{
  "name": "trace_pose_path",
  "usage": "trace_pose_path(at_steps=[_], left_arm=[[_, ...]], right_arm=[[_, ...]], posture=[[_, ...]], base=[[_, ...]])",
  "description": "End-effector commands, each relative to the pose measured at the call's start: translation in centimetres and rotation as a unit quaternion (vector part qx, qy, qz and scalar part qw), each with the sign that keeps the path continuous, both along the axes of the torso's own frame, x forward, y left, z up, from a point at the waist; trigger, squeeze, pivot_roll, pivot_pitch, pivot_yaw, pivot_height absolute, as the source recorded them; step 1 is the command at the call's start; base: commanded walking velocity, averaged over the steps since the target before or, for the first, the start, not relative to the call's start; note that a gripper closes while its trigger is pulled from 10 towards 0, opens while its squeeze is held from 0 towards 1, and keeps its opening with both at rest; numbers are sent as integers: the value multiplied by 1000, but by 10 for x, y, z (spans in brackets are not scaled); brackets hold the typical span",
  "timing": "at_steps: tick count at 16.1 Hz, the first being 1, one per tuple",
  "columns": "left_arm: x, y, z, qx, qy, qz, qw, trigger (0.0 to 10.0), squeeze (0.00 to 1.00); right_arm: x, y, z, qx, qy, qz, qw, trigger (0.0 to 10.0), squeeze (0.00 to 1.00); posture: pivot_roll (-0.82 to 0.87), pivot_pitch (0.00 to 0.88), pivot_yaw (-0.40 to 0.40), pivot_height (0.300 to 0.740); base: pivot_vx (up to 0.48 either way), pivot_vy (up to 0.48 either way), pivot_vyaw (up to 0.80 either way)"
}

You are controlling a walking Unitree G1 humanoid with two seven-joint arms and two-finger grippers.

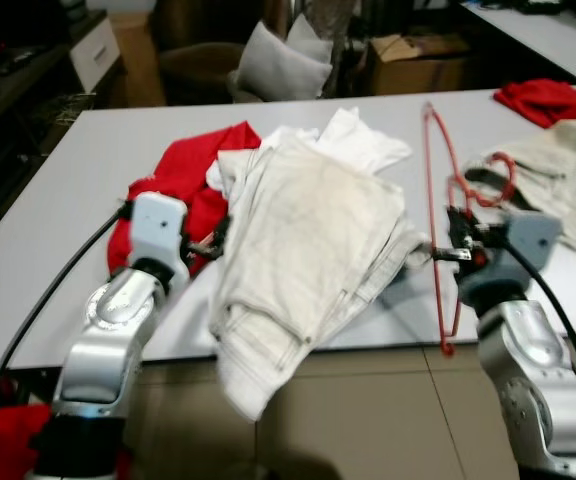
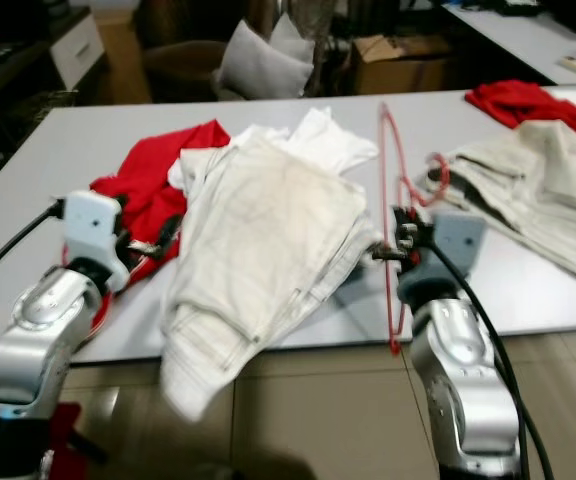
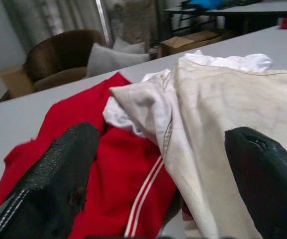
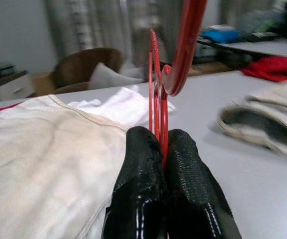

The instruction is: Hang hanger

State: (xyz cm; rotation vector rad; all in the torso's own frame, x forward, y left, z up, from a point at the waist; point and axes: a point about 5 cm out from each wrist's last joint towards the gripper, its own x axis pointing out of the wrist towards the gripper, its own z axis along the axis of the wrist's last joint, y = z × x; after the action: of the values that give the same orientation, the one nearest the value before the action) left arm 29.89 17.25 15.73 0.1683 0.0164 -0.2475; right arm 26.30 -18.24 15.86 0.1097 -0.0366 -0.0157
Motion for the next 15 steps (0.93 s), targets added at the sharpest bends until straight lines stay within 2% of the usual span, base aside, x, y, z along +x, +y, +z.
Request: trace_pose_path(at_steps=[1,7,8,9,11,12,13,14,15], left_arm=[[3,1,3,-2,-4,-1,1000,10000,0],[7,6,-1,1,3,20,1000,10000,0],[8,13,-6,4,27,42,999,10000,0],[8,18,-11,21,49,48,997,10000,0],[4,26,-19,86,80,15,993,10000,0],[3,26,-20,91,83,12,992,10000,0],[-1,29,-29,116,118,-20,986,10000,35],[-5,30,-38,122,150,-48,980,10000,643],[-5,34,-43,153,163,-55,973,10000,1000]], right_arm=[[-2,9,10,15,-19,11,1000,10000,0],[-2,8,10,10,-3,20,1000,10000,0],[-2,9,10,7,-1,30,1000,10000,0],[-1,10,11,3,0,40,999,10000,0],[-1,14,10,-10,6,65,998,10000,0],[-1,14,10,-12,7,67,998,10000,0],[-1,14,10,-17,9,71,997,10000,0],[0,14,10,-21,10,73,997,10000,0],[0,14,10,-24,9,73,997,10000,0]], posture=[[-10,0,66,740],[-11,0,69,740],[-3,0,66,740],[0,0,67,740],[7,0,67,740],[7,0,67,740],[11,0,67,740],[11,0,67,740],[9,0,74,740]], base=[[0,0,0],[41,0,0],[0,0,0],[0,0,0],[0,0,0],[0,0,0],[0,0,0],[0,0,0],[0,0,0]])
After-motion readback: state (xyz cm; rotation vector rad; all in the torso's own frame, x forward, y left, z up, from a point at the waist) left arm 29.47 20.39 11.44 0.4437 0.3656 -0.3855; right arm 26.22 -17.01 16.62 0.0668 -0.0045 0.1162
